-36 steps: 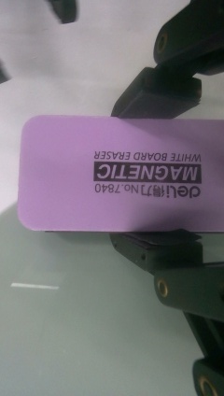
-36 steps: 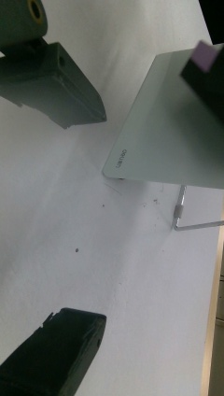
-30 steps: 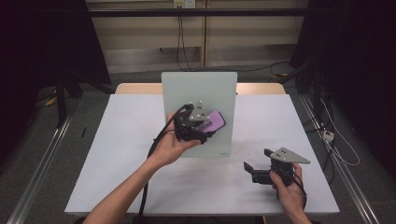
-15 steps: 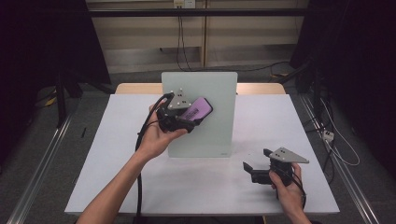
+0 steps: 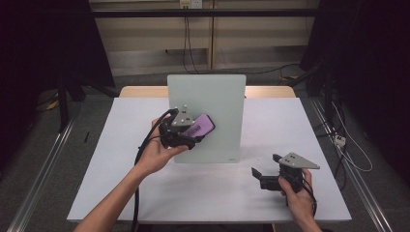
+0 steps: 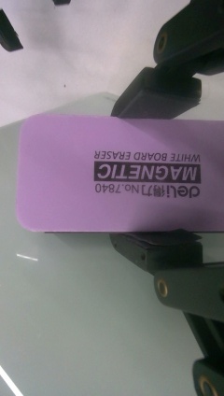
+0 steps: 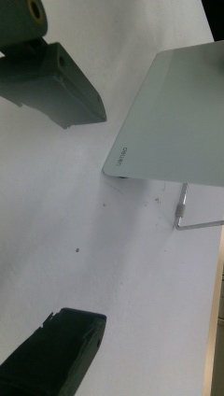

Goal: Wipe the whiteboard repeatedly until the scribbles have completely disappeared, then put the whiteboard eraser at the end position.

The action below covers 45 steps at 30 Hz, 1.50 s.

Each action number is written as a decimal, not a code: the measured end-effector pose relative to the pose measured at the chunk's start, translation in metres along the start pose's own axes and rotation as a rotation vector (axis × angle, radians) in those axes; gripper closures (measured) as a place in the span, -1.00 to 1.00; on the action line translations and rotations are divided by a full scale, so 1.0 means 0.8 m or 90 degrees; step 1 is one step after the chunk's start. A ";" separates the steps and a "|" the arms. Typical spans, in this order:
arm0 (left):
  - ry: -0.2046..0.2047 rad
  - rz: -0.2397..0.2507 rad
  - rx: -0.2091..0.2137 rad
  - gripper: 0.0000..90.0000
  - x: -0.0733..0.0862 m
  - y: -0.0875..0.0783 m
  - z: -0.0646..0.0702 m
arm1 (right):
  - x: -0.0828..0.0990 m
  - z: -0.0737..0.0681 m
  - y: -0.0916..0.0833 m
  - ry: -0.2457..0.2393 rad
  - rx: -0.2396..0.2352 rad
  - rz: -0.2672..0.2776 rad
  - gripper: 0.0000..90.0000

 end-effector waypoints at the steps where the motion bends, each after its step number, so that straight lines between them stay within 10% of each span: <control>1: -0.002 0.000 0.000 -0.09 0.001 -0.001 0.000 | 0.000 0.000 0.000 0.000 0.000 0.000 -0.91; 26: -0.072 0.038 0.048 -0.09 0.030 -0.027 0.001 | -0.001 -0.002 0.002 -0.003 -0.008 0.000 -0.91; 45: -0.064 -0.013 0.115 -0.09 0.037 -0.010 0.016 | 0.001 -0.001 -0.001 0.001 -0.006 0.000 -0.90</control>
Point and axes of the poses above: each handheld gripper's, and its own axes: y roughly forward along the jaws, x roughly out of its underside, z roughly to its right, the point moved 4 cm from there along y, roughly forward along the jaws, and after that the axes turned 6 degrees about x, right-handed, at the moved point
